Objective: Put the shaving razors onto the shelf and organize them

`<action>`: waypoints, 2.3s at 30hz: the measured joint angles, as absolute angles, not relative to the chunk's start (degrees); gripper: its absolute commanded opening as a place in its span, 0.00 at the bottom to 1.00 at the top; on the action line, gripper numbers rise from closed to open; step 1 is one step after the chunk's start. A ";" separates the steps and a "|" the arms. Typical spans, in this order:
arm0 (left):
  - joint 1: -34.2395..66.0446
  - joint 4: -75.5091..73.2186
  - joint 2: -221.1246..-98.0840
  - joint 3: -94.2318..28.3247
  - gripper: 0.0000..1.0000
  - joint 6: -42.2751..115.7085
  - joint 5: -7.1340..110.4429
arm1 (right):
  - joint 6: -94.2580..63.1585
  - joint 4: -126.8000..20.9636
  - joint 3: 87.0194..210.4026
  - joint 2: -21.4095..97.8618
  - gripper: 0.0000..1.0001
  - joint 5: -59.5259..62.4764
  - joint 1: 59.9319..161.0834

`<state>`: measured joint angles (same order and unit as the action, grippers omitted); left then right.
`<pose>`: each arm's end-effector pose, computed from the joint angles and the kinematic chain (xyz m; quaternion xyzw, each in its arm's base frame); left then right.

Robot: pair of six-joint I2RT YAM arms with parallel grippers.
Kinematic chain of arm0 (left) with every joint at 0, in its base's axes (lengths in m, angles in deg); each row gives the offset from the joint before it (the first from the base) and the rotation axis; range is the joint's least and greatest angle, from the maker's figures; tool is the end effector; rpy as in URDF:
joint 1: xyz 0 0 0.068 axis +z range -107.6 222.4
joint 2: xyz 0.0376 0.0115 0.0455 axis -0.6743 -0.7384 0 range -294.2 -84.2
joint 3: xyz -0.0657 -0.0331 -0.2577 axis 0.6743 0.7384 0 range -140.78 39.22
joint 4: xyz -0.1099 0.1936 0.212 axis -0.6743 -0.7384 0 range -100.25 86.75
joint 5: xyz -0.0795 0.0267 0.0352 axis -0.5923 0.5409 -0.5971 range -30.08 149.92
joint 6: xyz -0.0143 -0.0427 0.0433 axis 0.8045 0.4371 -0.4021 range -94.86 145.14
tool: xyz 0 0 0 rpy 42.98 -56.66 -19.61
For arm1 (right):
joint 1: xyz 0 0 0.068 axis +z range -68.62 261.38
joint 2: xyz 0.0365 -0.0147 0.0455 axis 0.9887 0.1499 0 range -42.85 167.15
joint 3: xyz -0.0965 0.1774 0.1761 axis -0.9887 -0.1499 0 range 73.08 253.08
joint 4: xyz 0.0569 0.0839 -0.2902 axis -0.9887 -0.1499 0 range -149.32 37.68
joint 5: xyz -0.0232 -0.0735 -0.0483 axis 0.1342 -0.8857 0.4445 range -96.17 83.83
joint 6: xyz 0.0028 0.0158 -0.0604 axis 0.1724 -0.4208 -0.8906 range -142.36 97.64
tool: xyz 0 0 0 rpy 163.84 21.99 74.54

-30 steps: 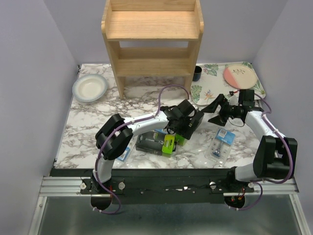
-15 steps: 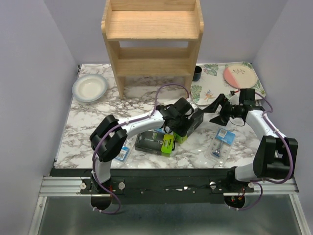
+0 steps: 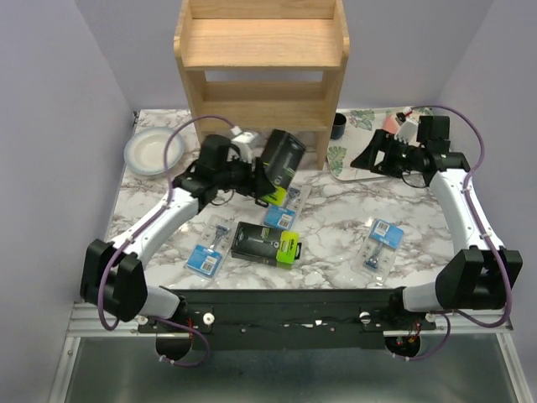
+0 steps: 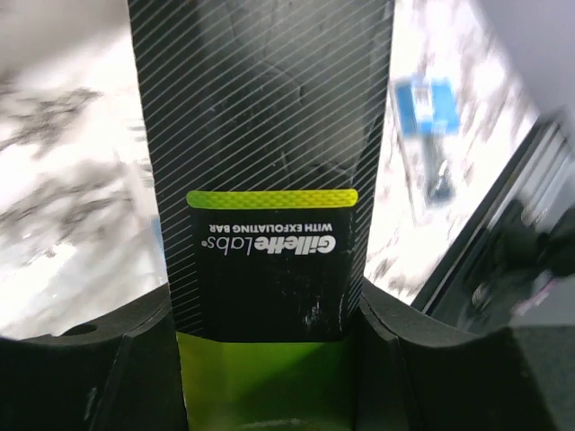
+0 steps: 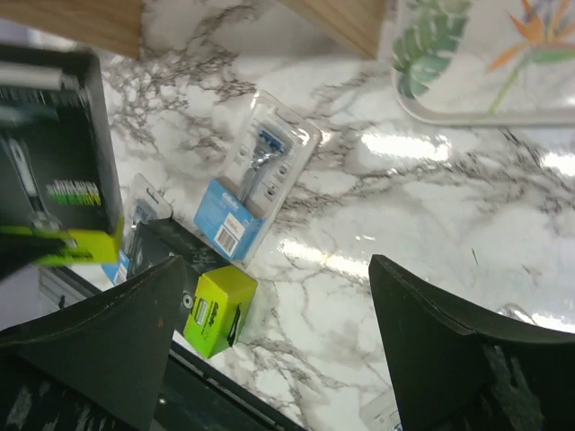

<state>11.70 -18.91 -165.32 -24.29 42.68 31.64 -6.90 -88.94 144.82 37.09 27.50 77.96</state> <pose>0.3109 -0.2108 0.2742 0.2130 0.8344 -0.3844 0.3326 0.3554 0.0052 0.3059 0.0353 0.8900 0.3045 0.3376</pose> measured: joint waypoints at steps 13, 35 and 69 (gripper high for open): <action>31.35 15.71 -157.08 -4.82 0.35 69.78 4.89 | -21.13 -91.74 159.73 39.82 0.86 25.36 101.30; 47.66 39.82 -171.09 -8.90 0.41 103.22 -1.14 | -28.04 -84.88 162.29 44.37 0.86 25.41 112.93; 49.91 33.33 -183.66 -22.19 0.78 112.93 1.61 | -28.52 -66.17 185.80 76.17 0.01 15.53 127.16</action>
<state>49.91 33.33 -183.66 -22.19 112.93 1.61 -28.52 -66.17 185.80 76.17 15.53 127.16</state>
